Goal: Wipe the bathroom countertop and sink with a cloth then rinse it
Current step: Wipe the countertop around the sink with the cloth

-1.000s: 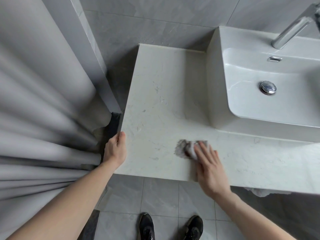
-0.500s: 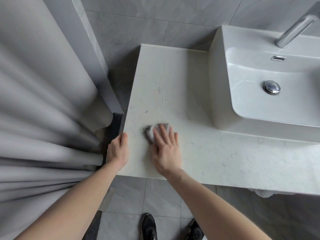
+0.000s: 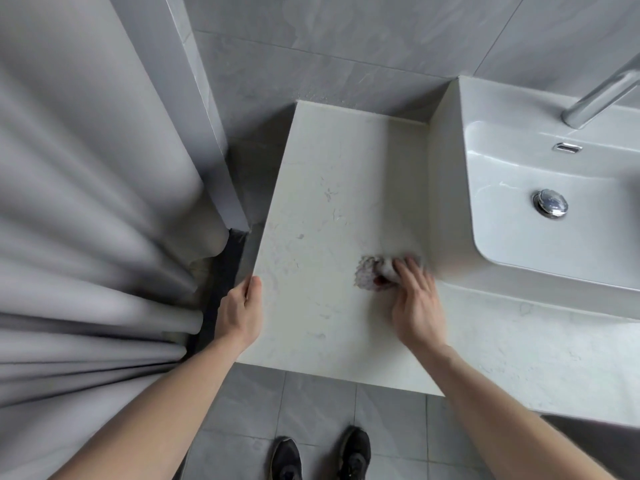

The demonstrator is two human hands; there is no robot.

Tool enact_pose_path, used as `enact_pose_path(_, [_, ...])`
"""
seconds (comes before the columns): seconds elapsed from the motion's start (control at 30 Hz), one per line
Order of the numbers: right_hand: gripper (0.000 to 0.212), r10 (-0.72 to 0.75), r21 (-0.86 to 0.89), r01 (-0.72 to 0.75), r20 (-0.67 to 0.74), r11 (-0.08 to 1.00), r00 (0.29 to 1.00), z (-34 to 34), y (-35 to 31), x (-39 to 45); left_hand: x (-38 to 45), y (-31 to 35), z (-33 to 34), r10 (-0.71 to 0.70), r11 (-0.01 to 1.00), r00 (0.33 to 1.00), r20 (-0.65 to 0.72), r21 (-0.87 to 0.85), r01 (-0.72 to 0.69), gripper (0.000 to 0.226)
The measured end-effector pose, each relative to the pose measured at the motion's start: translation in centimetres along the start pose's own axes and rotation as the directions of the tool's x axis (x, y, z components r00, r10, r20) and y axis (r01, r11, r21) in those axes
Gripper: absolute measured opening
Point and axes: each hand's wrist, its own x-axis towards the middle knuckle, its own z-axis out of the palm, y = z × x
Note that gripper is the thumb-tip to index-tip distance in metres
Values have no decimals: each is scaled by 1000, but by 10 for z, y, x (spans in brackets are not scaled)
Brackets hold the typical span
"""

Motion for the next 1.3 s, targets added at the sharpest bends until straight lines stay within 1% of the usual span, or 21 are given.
enact_pose_path(0.1, [53,40,-52,-42,-33,998,999,-1,7,4,0,0,-1,-12,1000,1000,-4,-8,12,47])
enact_pose_path(0.17, [56,67,-73,-69,-31,995,997,9,-9,2,-1,1,-1,-30,999,1000,3,-17,30,45])
enact_pose_path(0.23, [58,42,-73,-43,-21,996,999,22,-31,5,-1,1,-1,-40,999,999,-5,-14,40,48])
enact_pose_path(0.33, [55,-154,-40,156,54,987,987,46,-72,14,0,1,-1,-44,999,999,-12,-16,44,56])
enact_pose_path(0.4, [53,-299,12,300,114,954,947,62,-100,17,0,0,0,-39,999,999,-17,-11,39,58])
enact_pose_path(0.47, [50,-422,46,420,154,906,893,76,-124,15,0,0,0,-23,1000,999,-37,-9,22,61])
enact_pose_path(0.57, [50,-528,92,521,196,849,826,86,-140,15,-1,1,0,-14,1000,999,-46,-25,13,57])
enact_pose_path(0.67, [50,-571,156,549,204,821,796,81,-130,20,0,-3,0,-29,999,999,-38,-19,29,61])
enact_pose_path(0.7, [50,-563,191,532,194,825,803,76,-123,23,1,-5,1,-37,999,999,-39,-2,37,65])
enact_pose_path(0.73, [52,-533,234,491,175,839,828,70,-114,26,2,-6,1,-50,999,998,-41,13,50,69])
enact_pose_path(0.83, [47,-326,336,291,53,896,944,42,-76,42,1,-3,0,-67,997,997,-45,30,68,75])
enact_pose_path(0.9, [43,-185,348,191,-51,918,981,25,-47,59,0,0,0,-61,998,997,-50,32,62,72])
enact_pose_path(0.97, [40,-77,299,110,-119,948,990,11,-20,78,-2,1,-1,-48,998,998,-48,32,50,68])
enact_pose_path(1.0, [41,-44,244,74,-125,967,991,7,-10,85,-2,2,-2,-43,998,998,-50,38,45,66])
enact_pose_path(1.1, [50,16,44,-13,-62,999,998,9,4,94,-4,5,-2,-32,999,998,-56,35,34,62])
enact_pose_path(1.17, [57,35,-47,-37,-46,998,998,16,-2,90,-5,8,-2,-27,999,998,-61,34,29,59])
enact_pose_path(1.23, [58,58,-75,-61,-36,995,998,25,-17,84,-6,11,-1,-28,998,998,-59,45,31,54])
enact_pose_path(1.3, [59,19,-82,-20,-15,996,1000,34,-41,82,-5,11,-1,-42,997,997,-60,60,46,49])
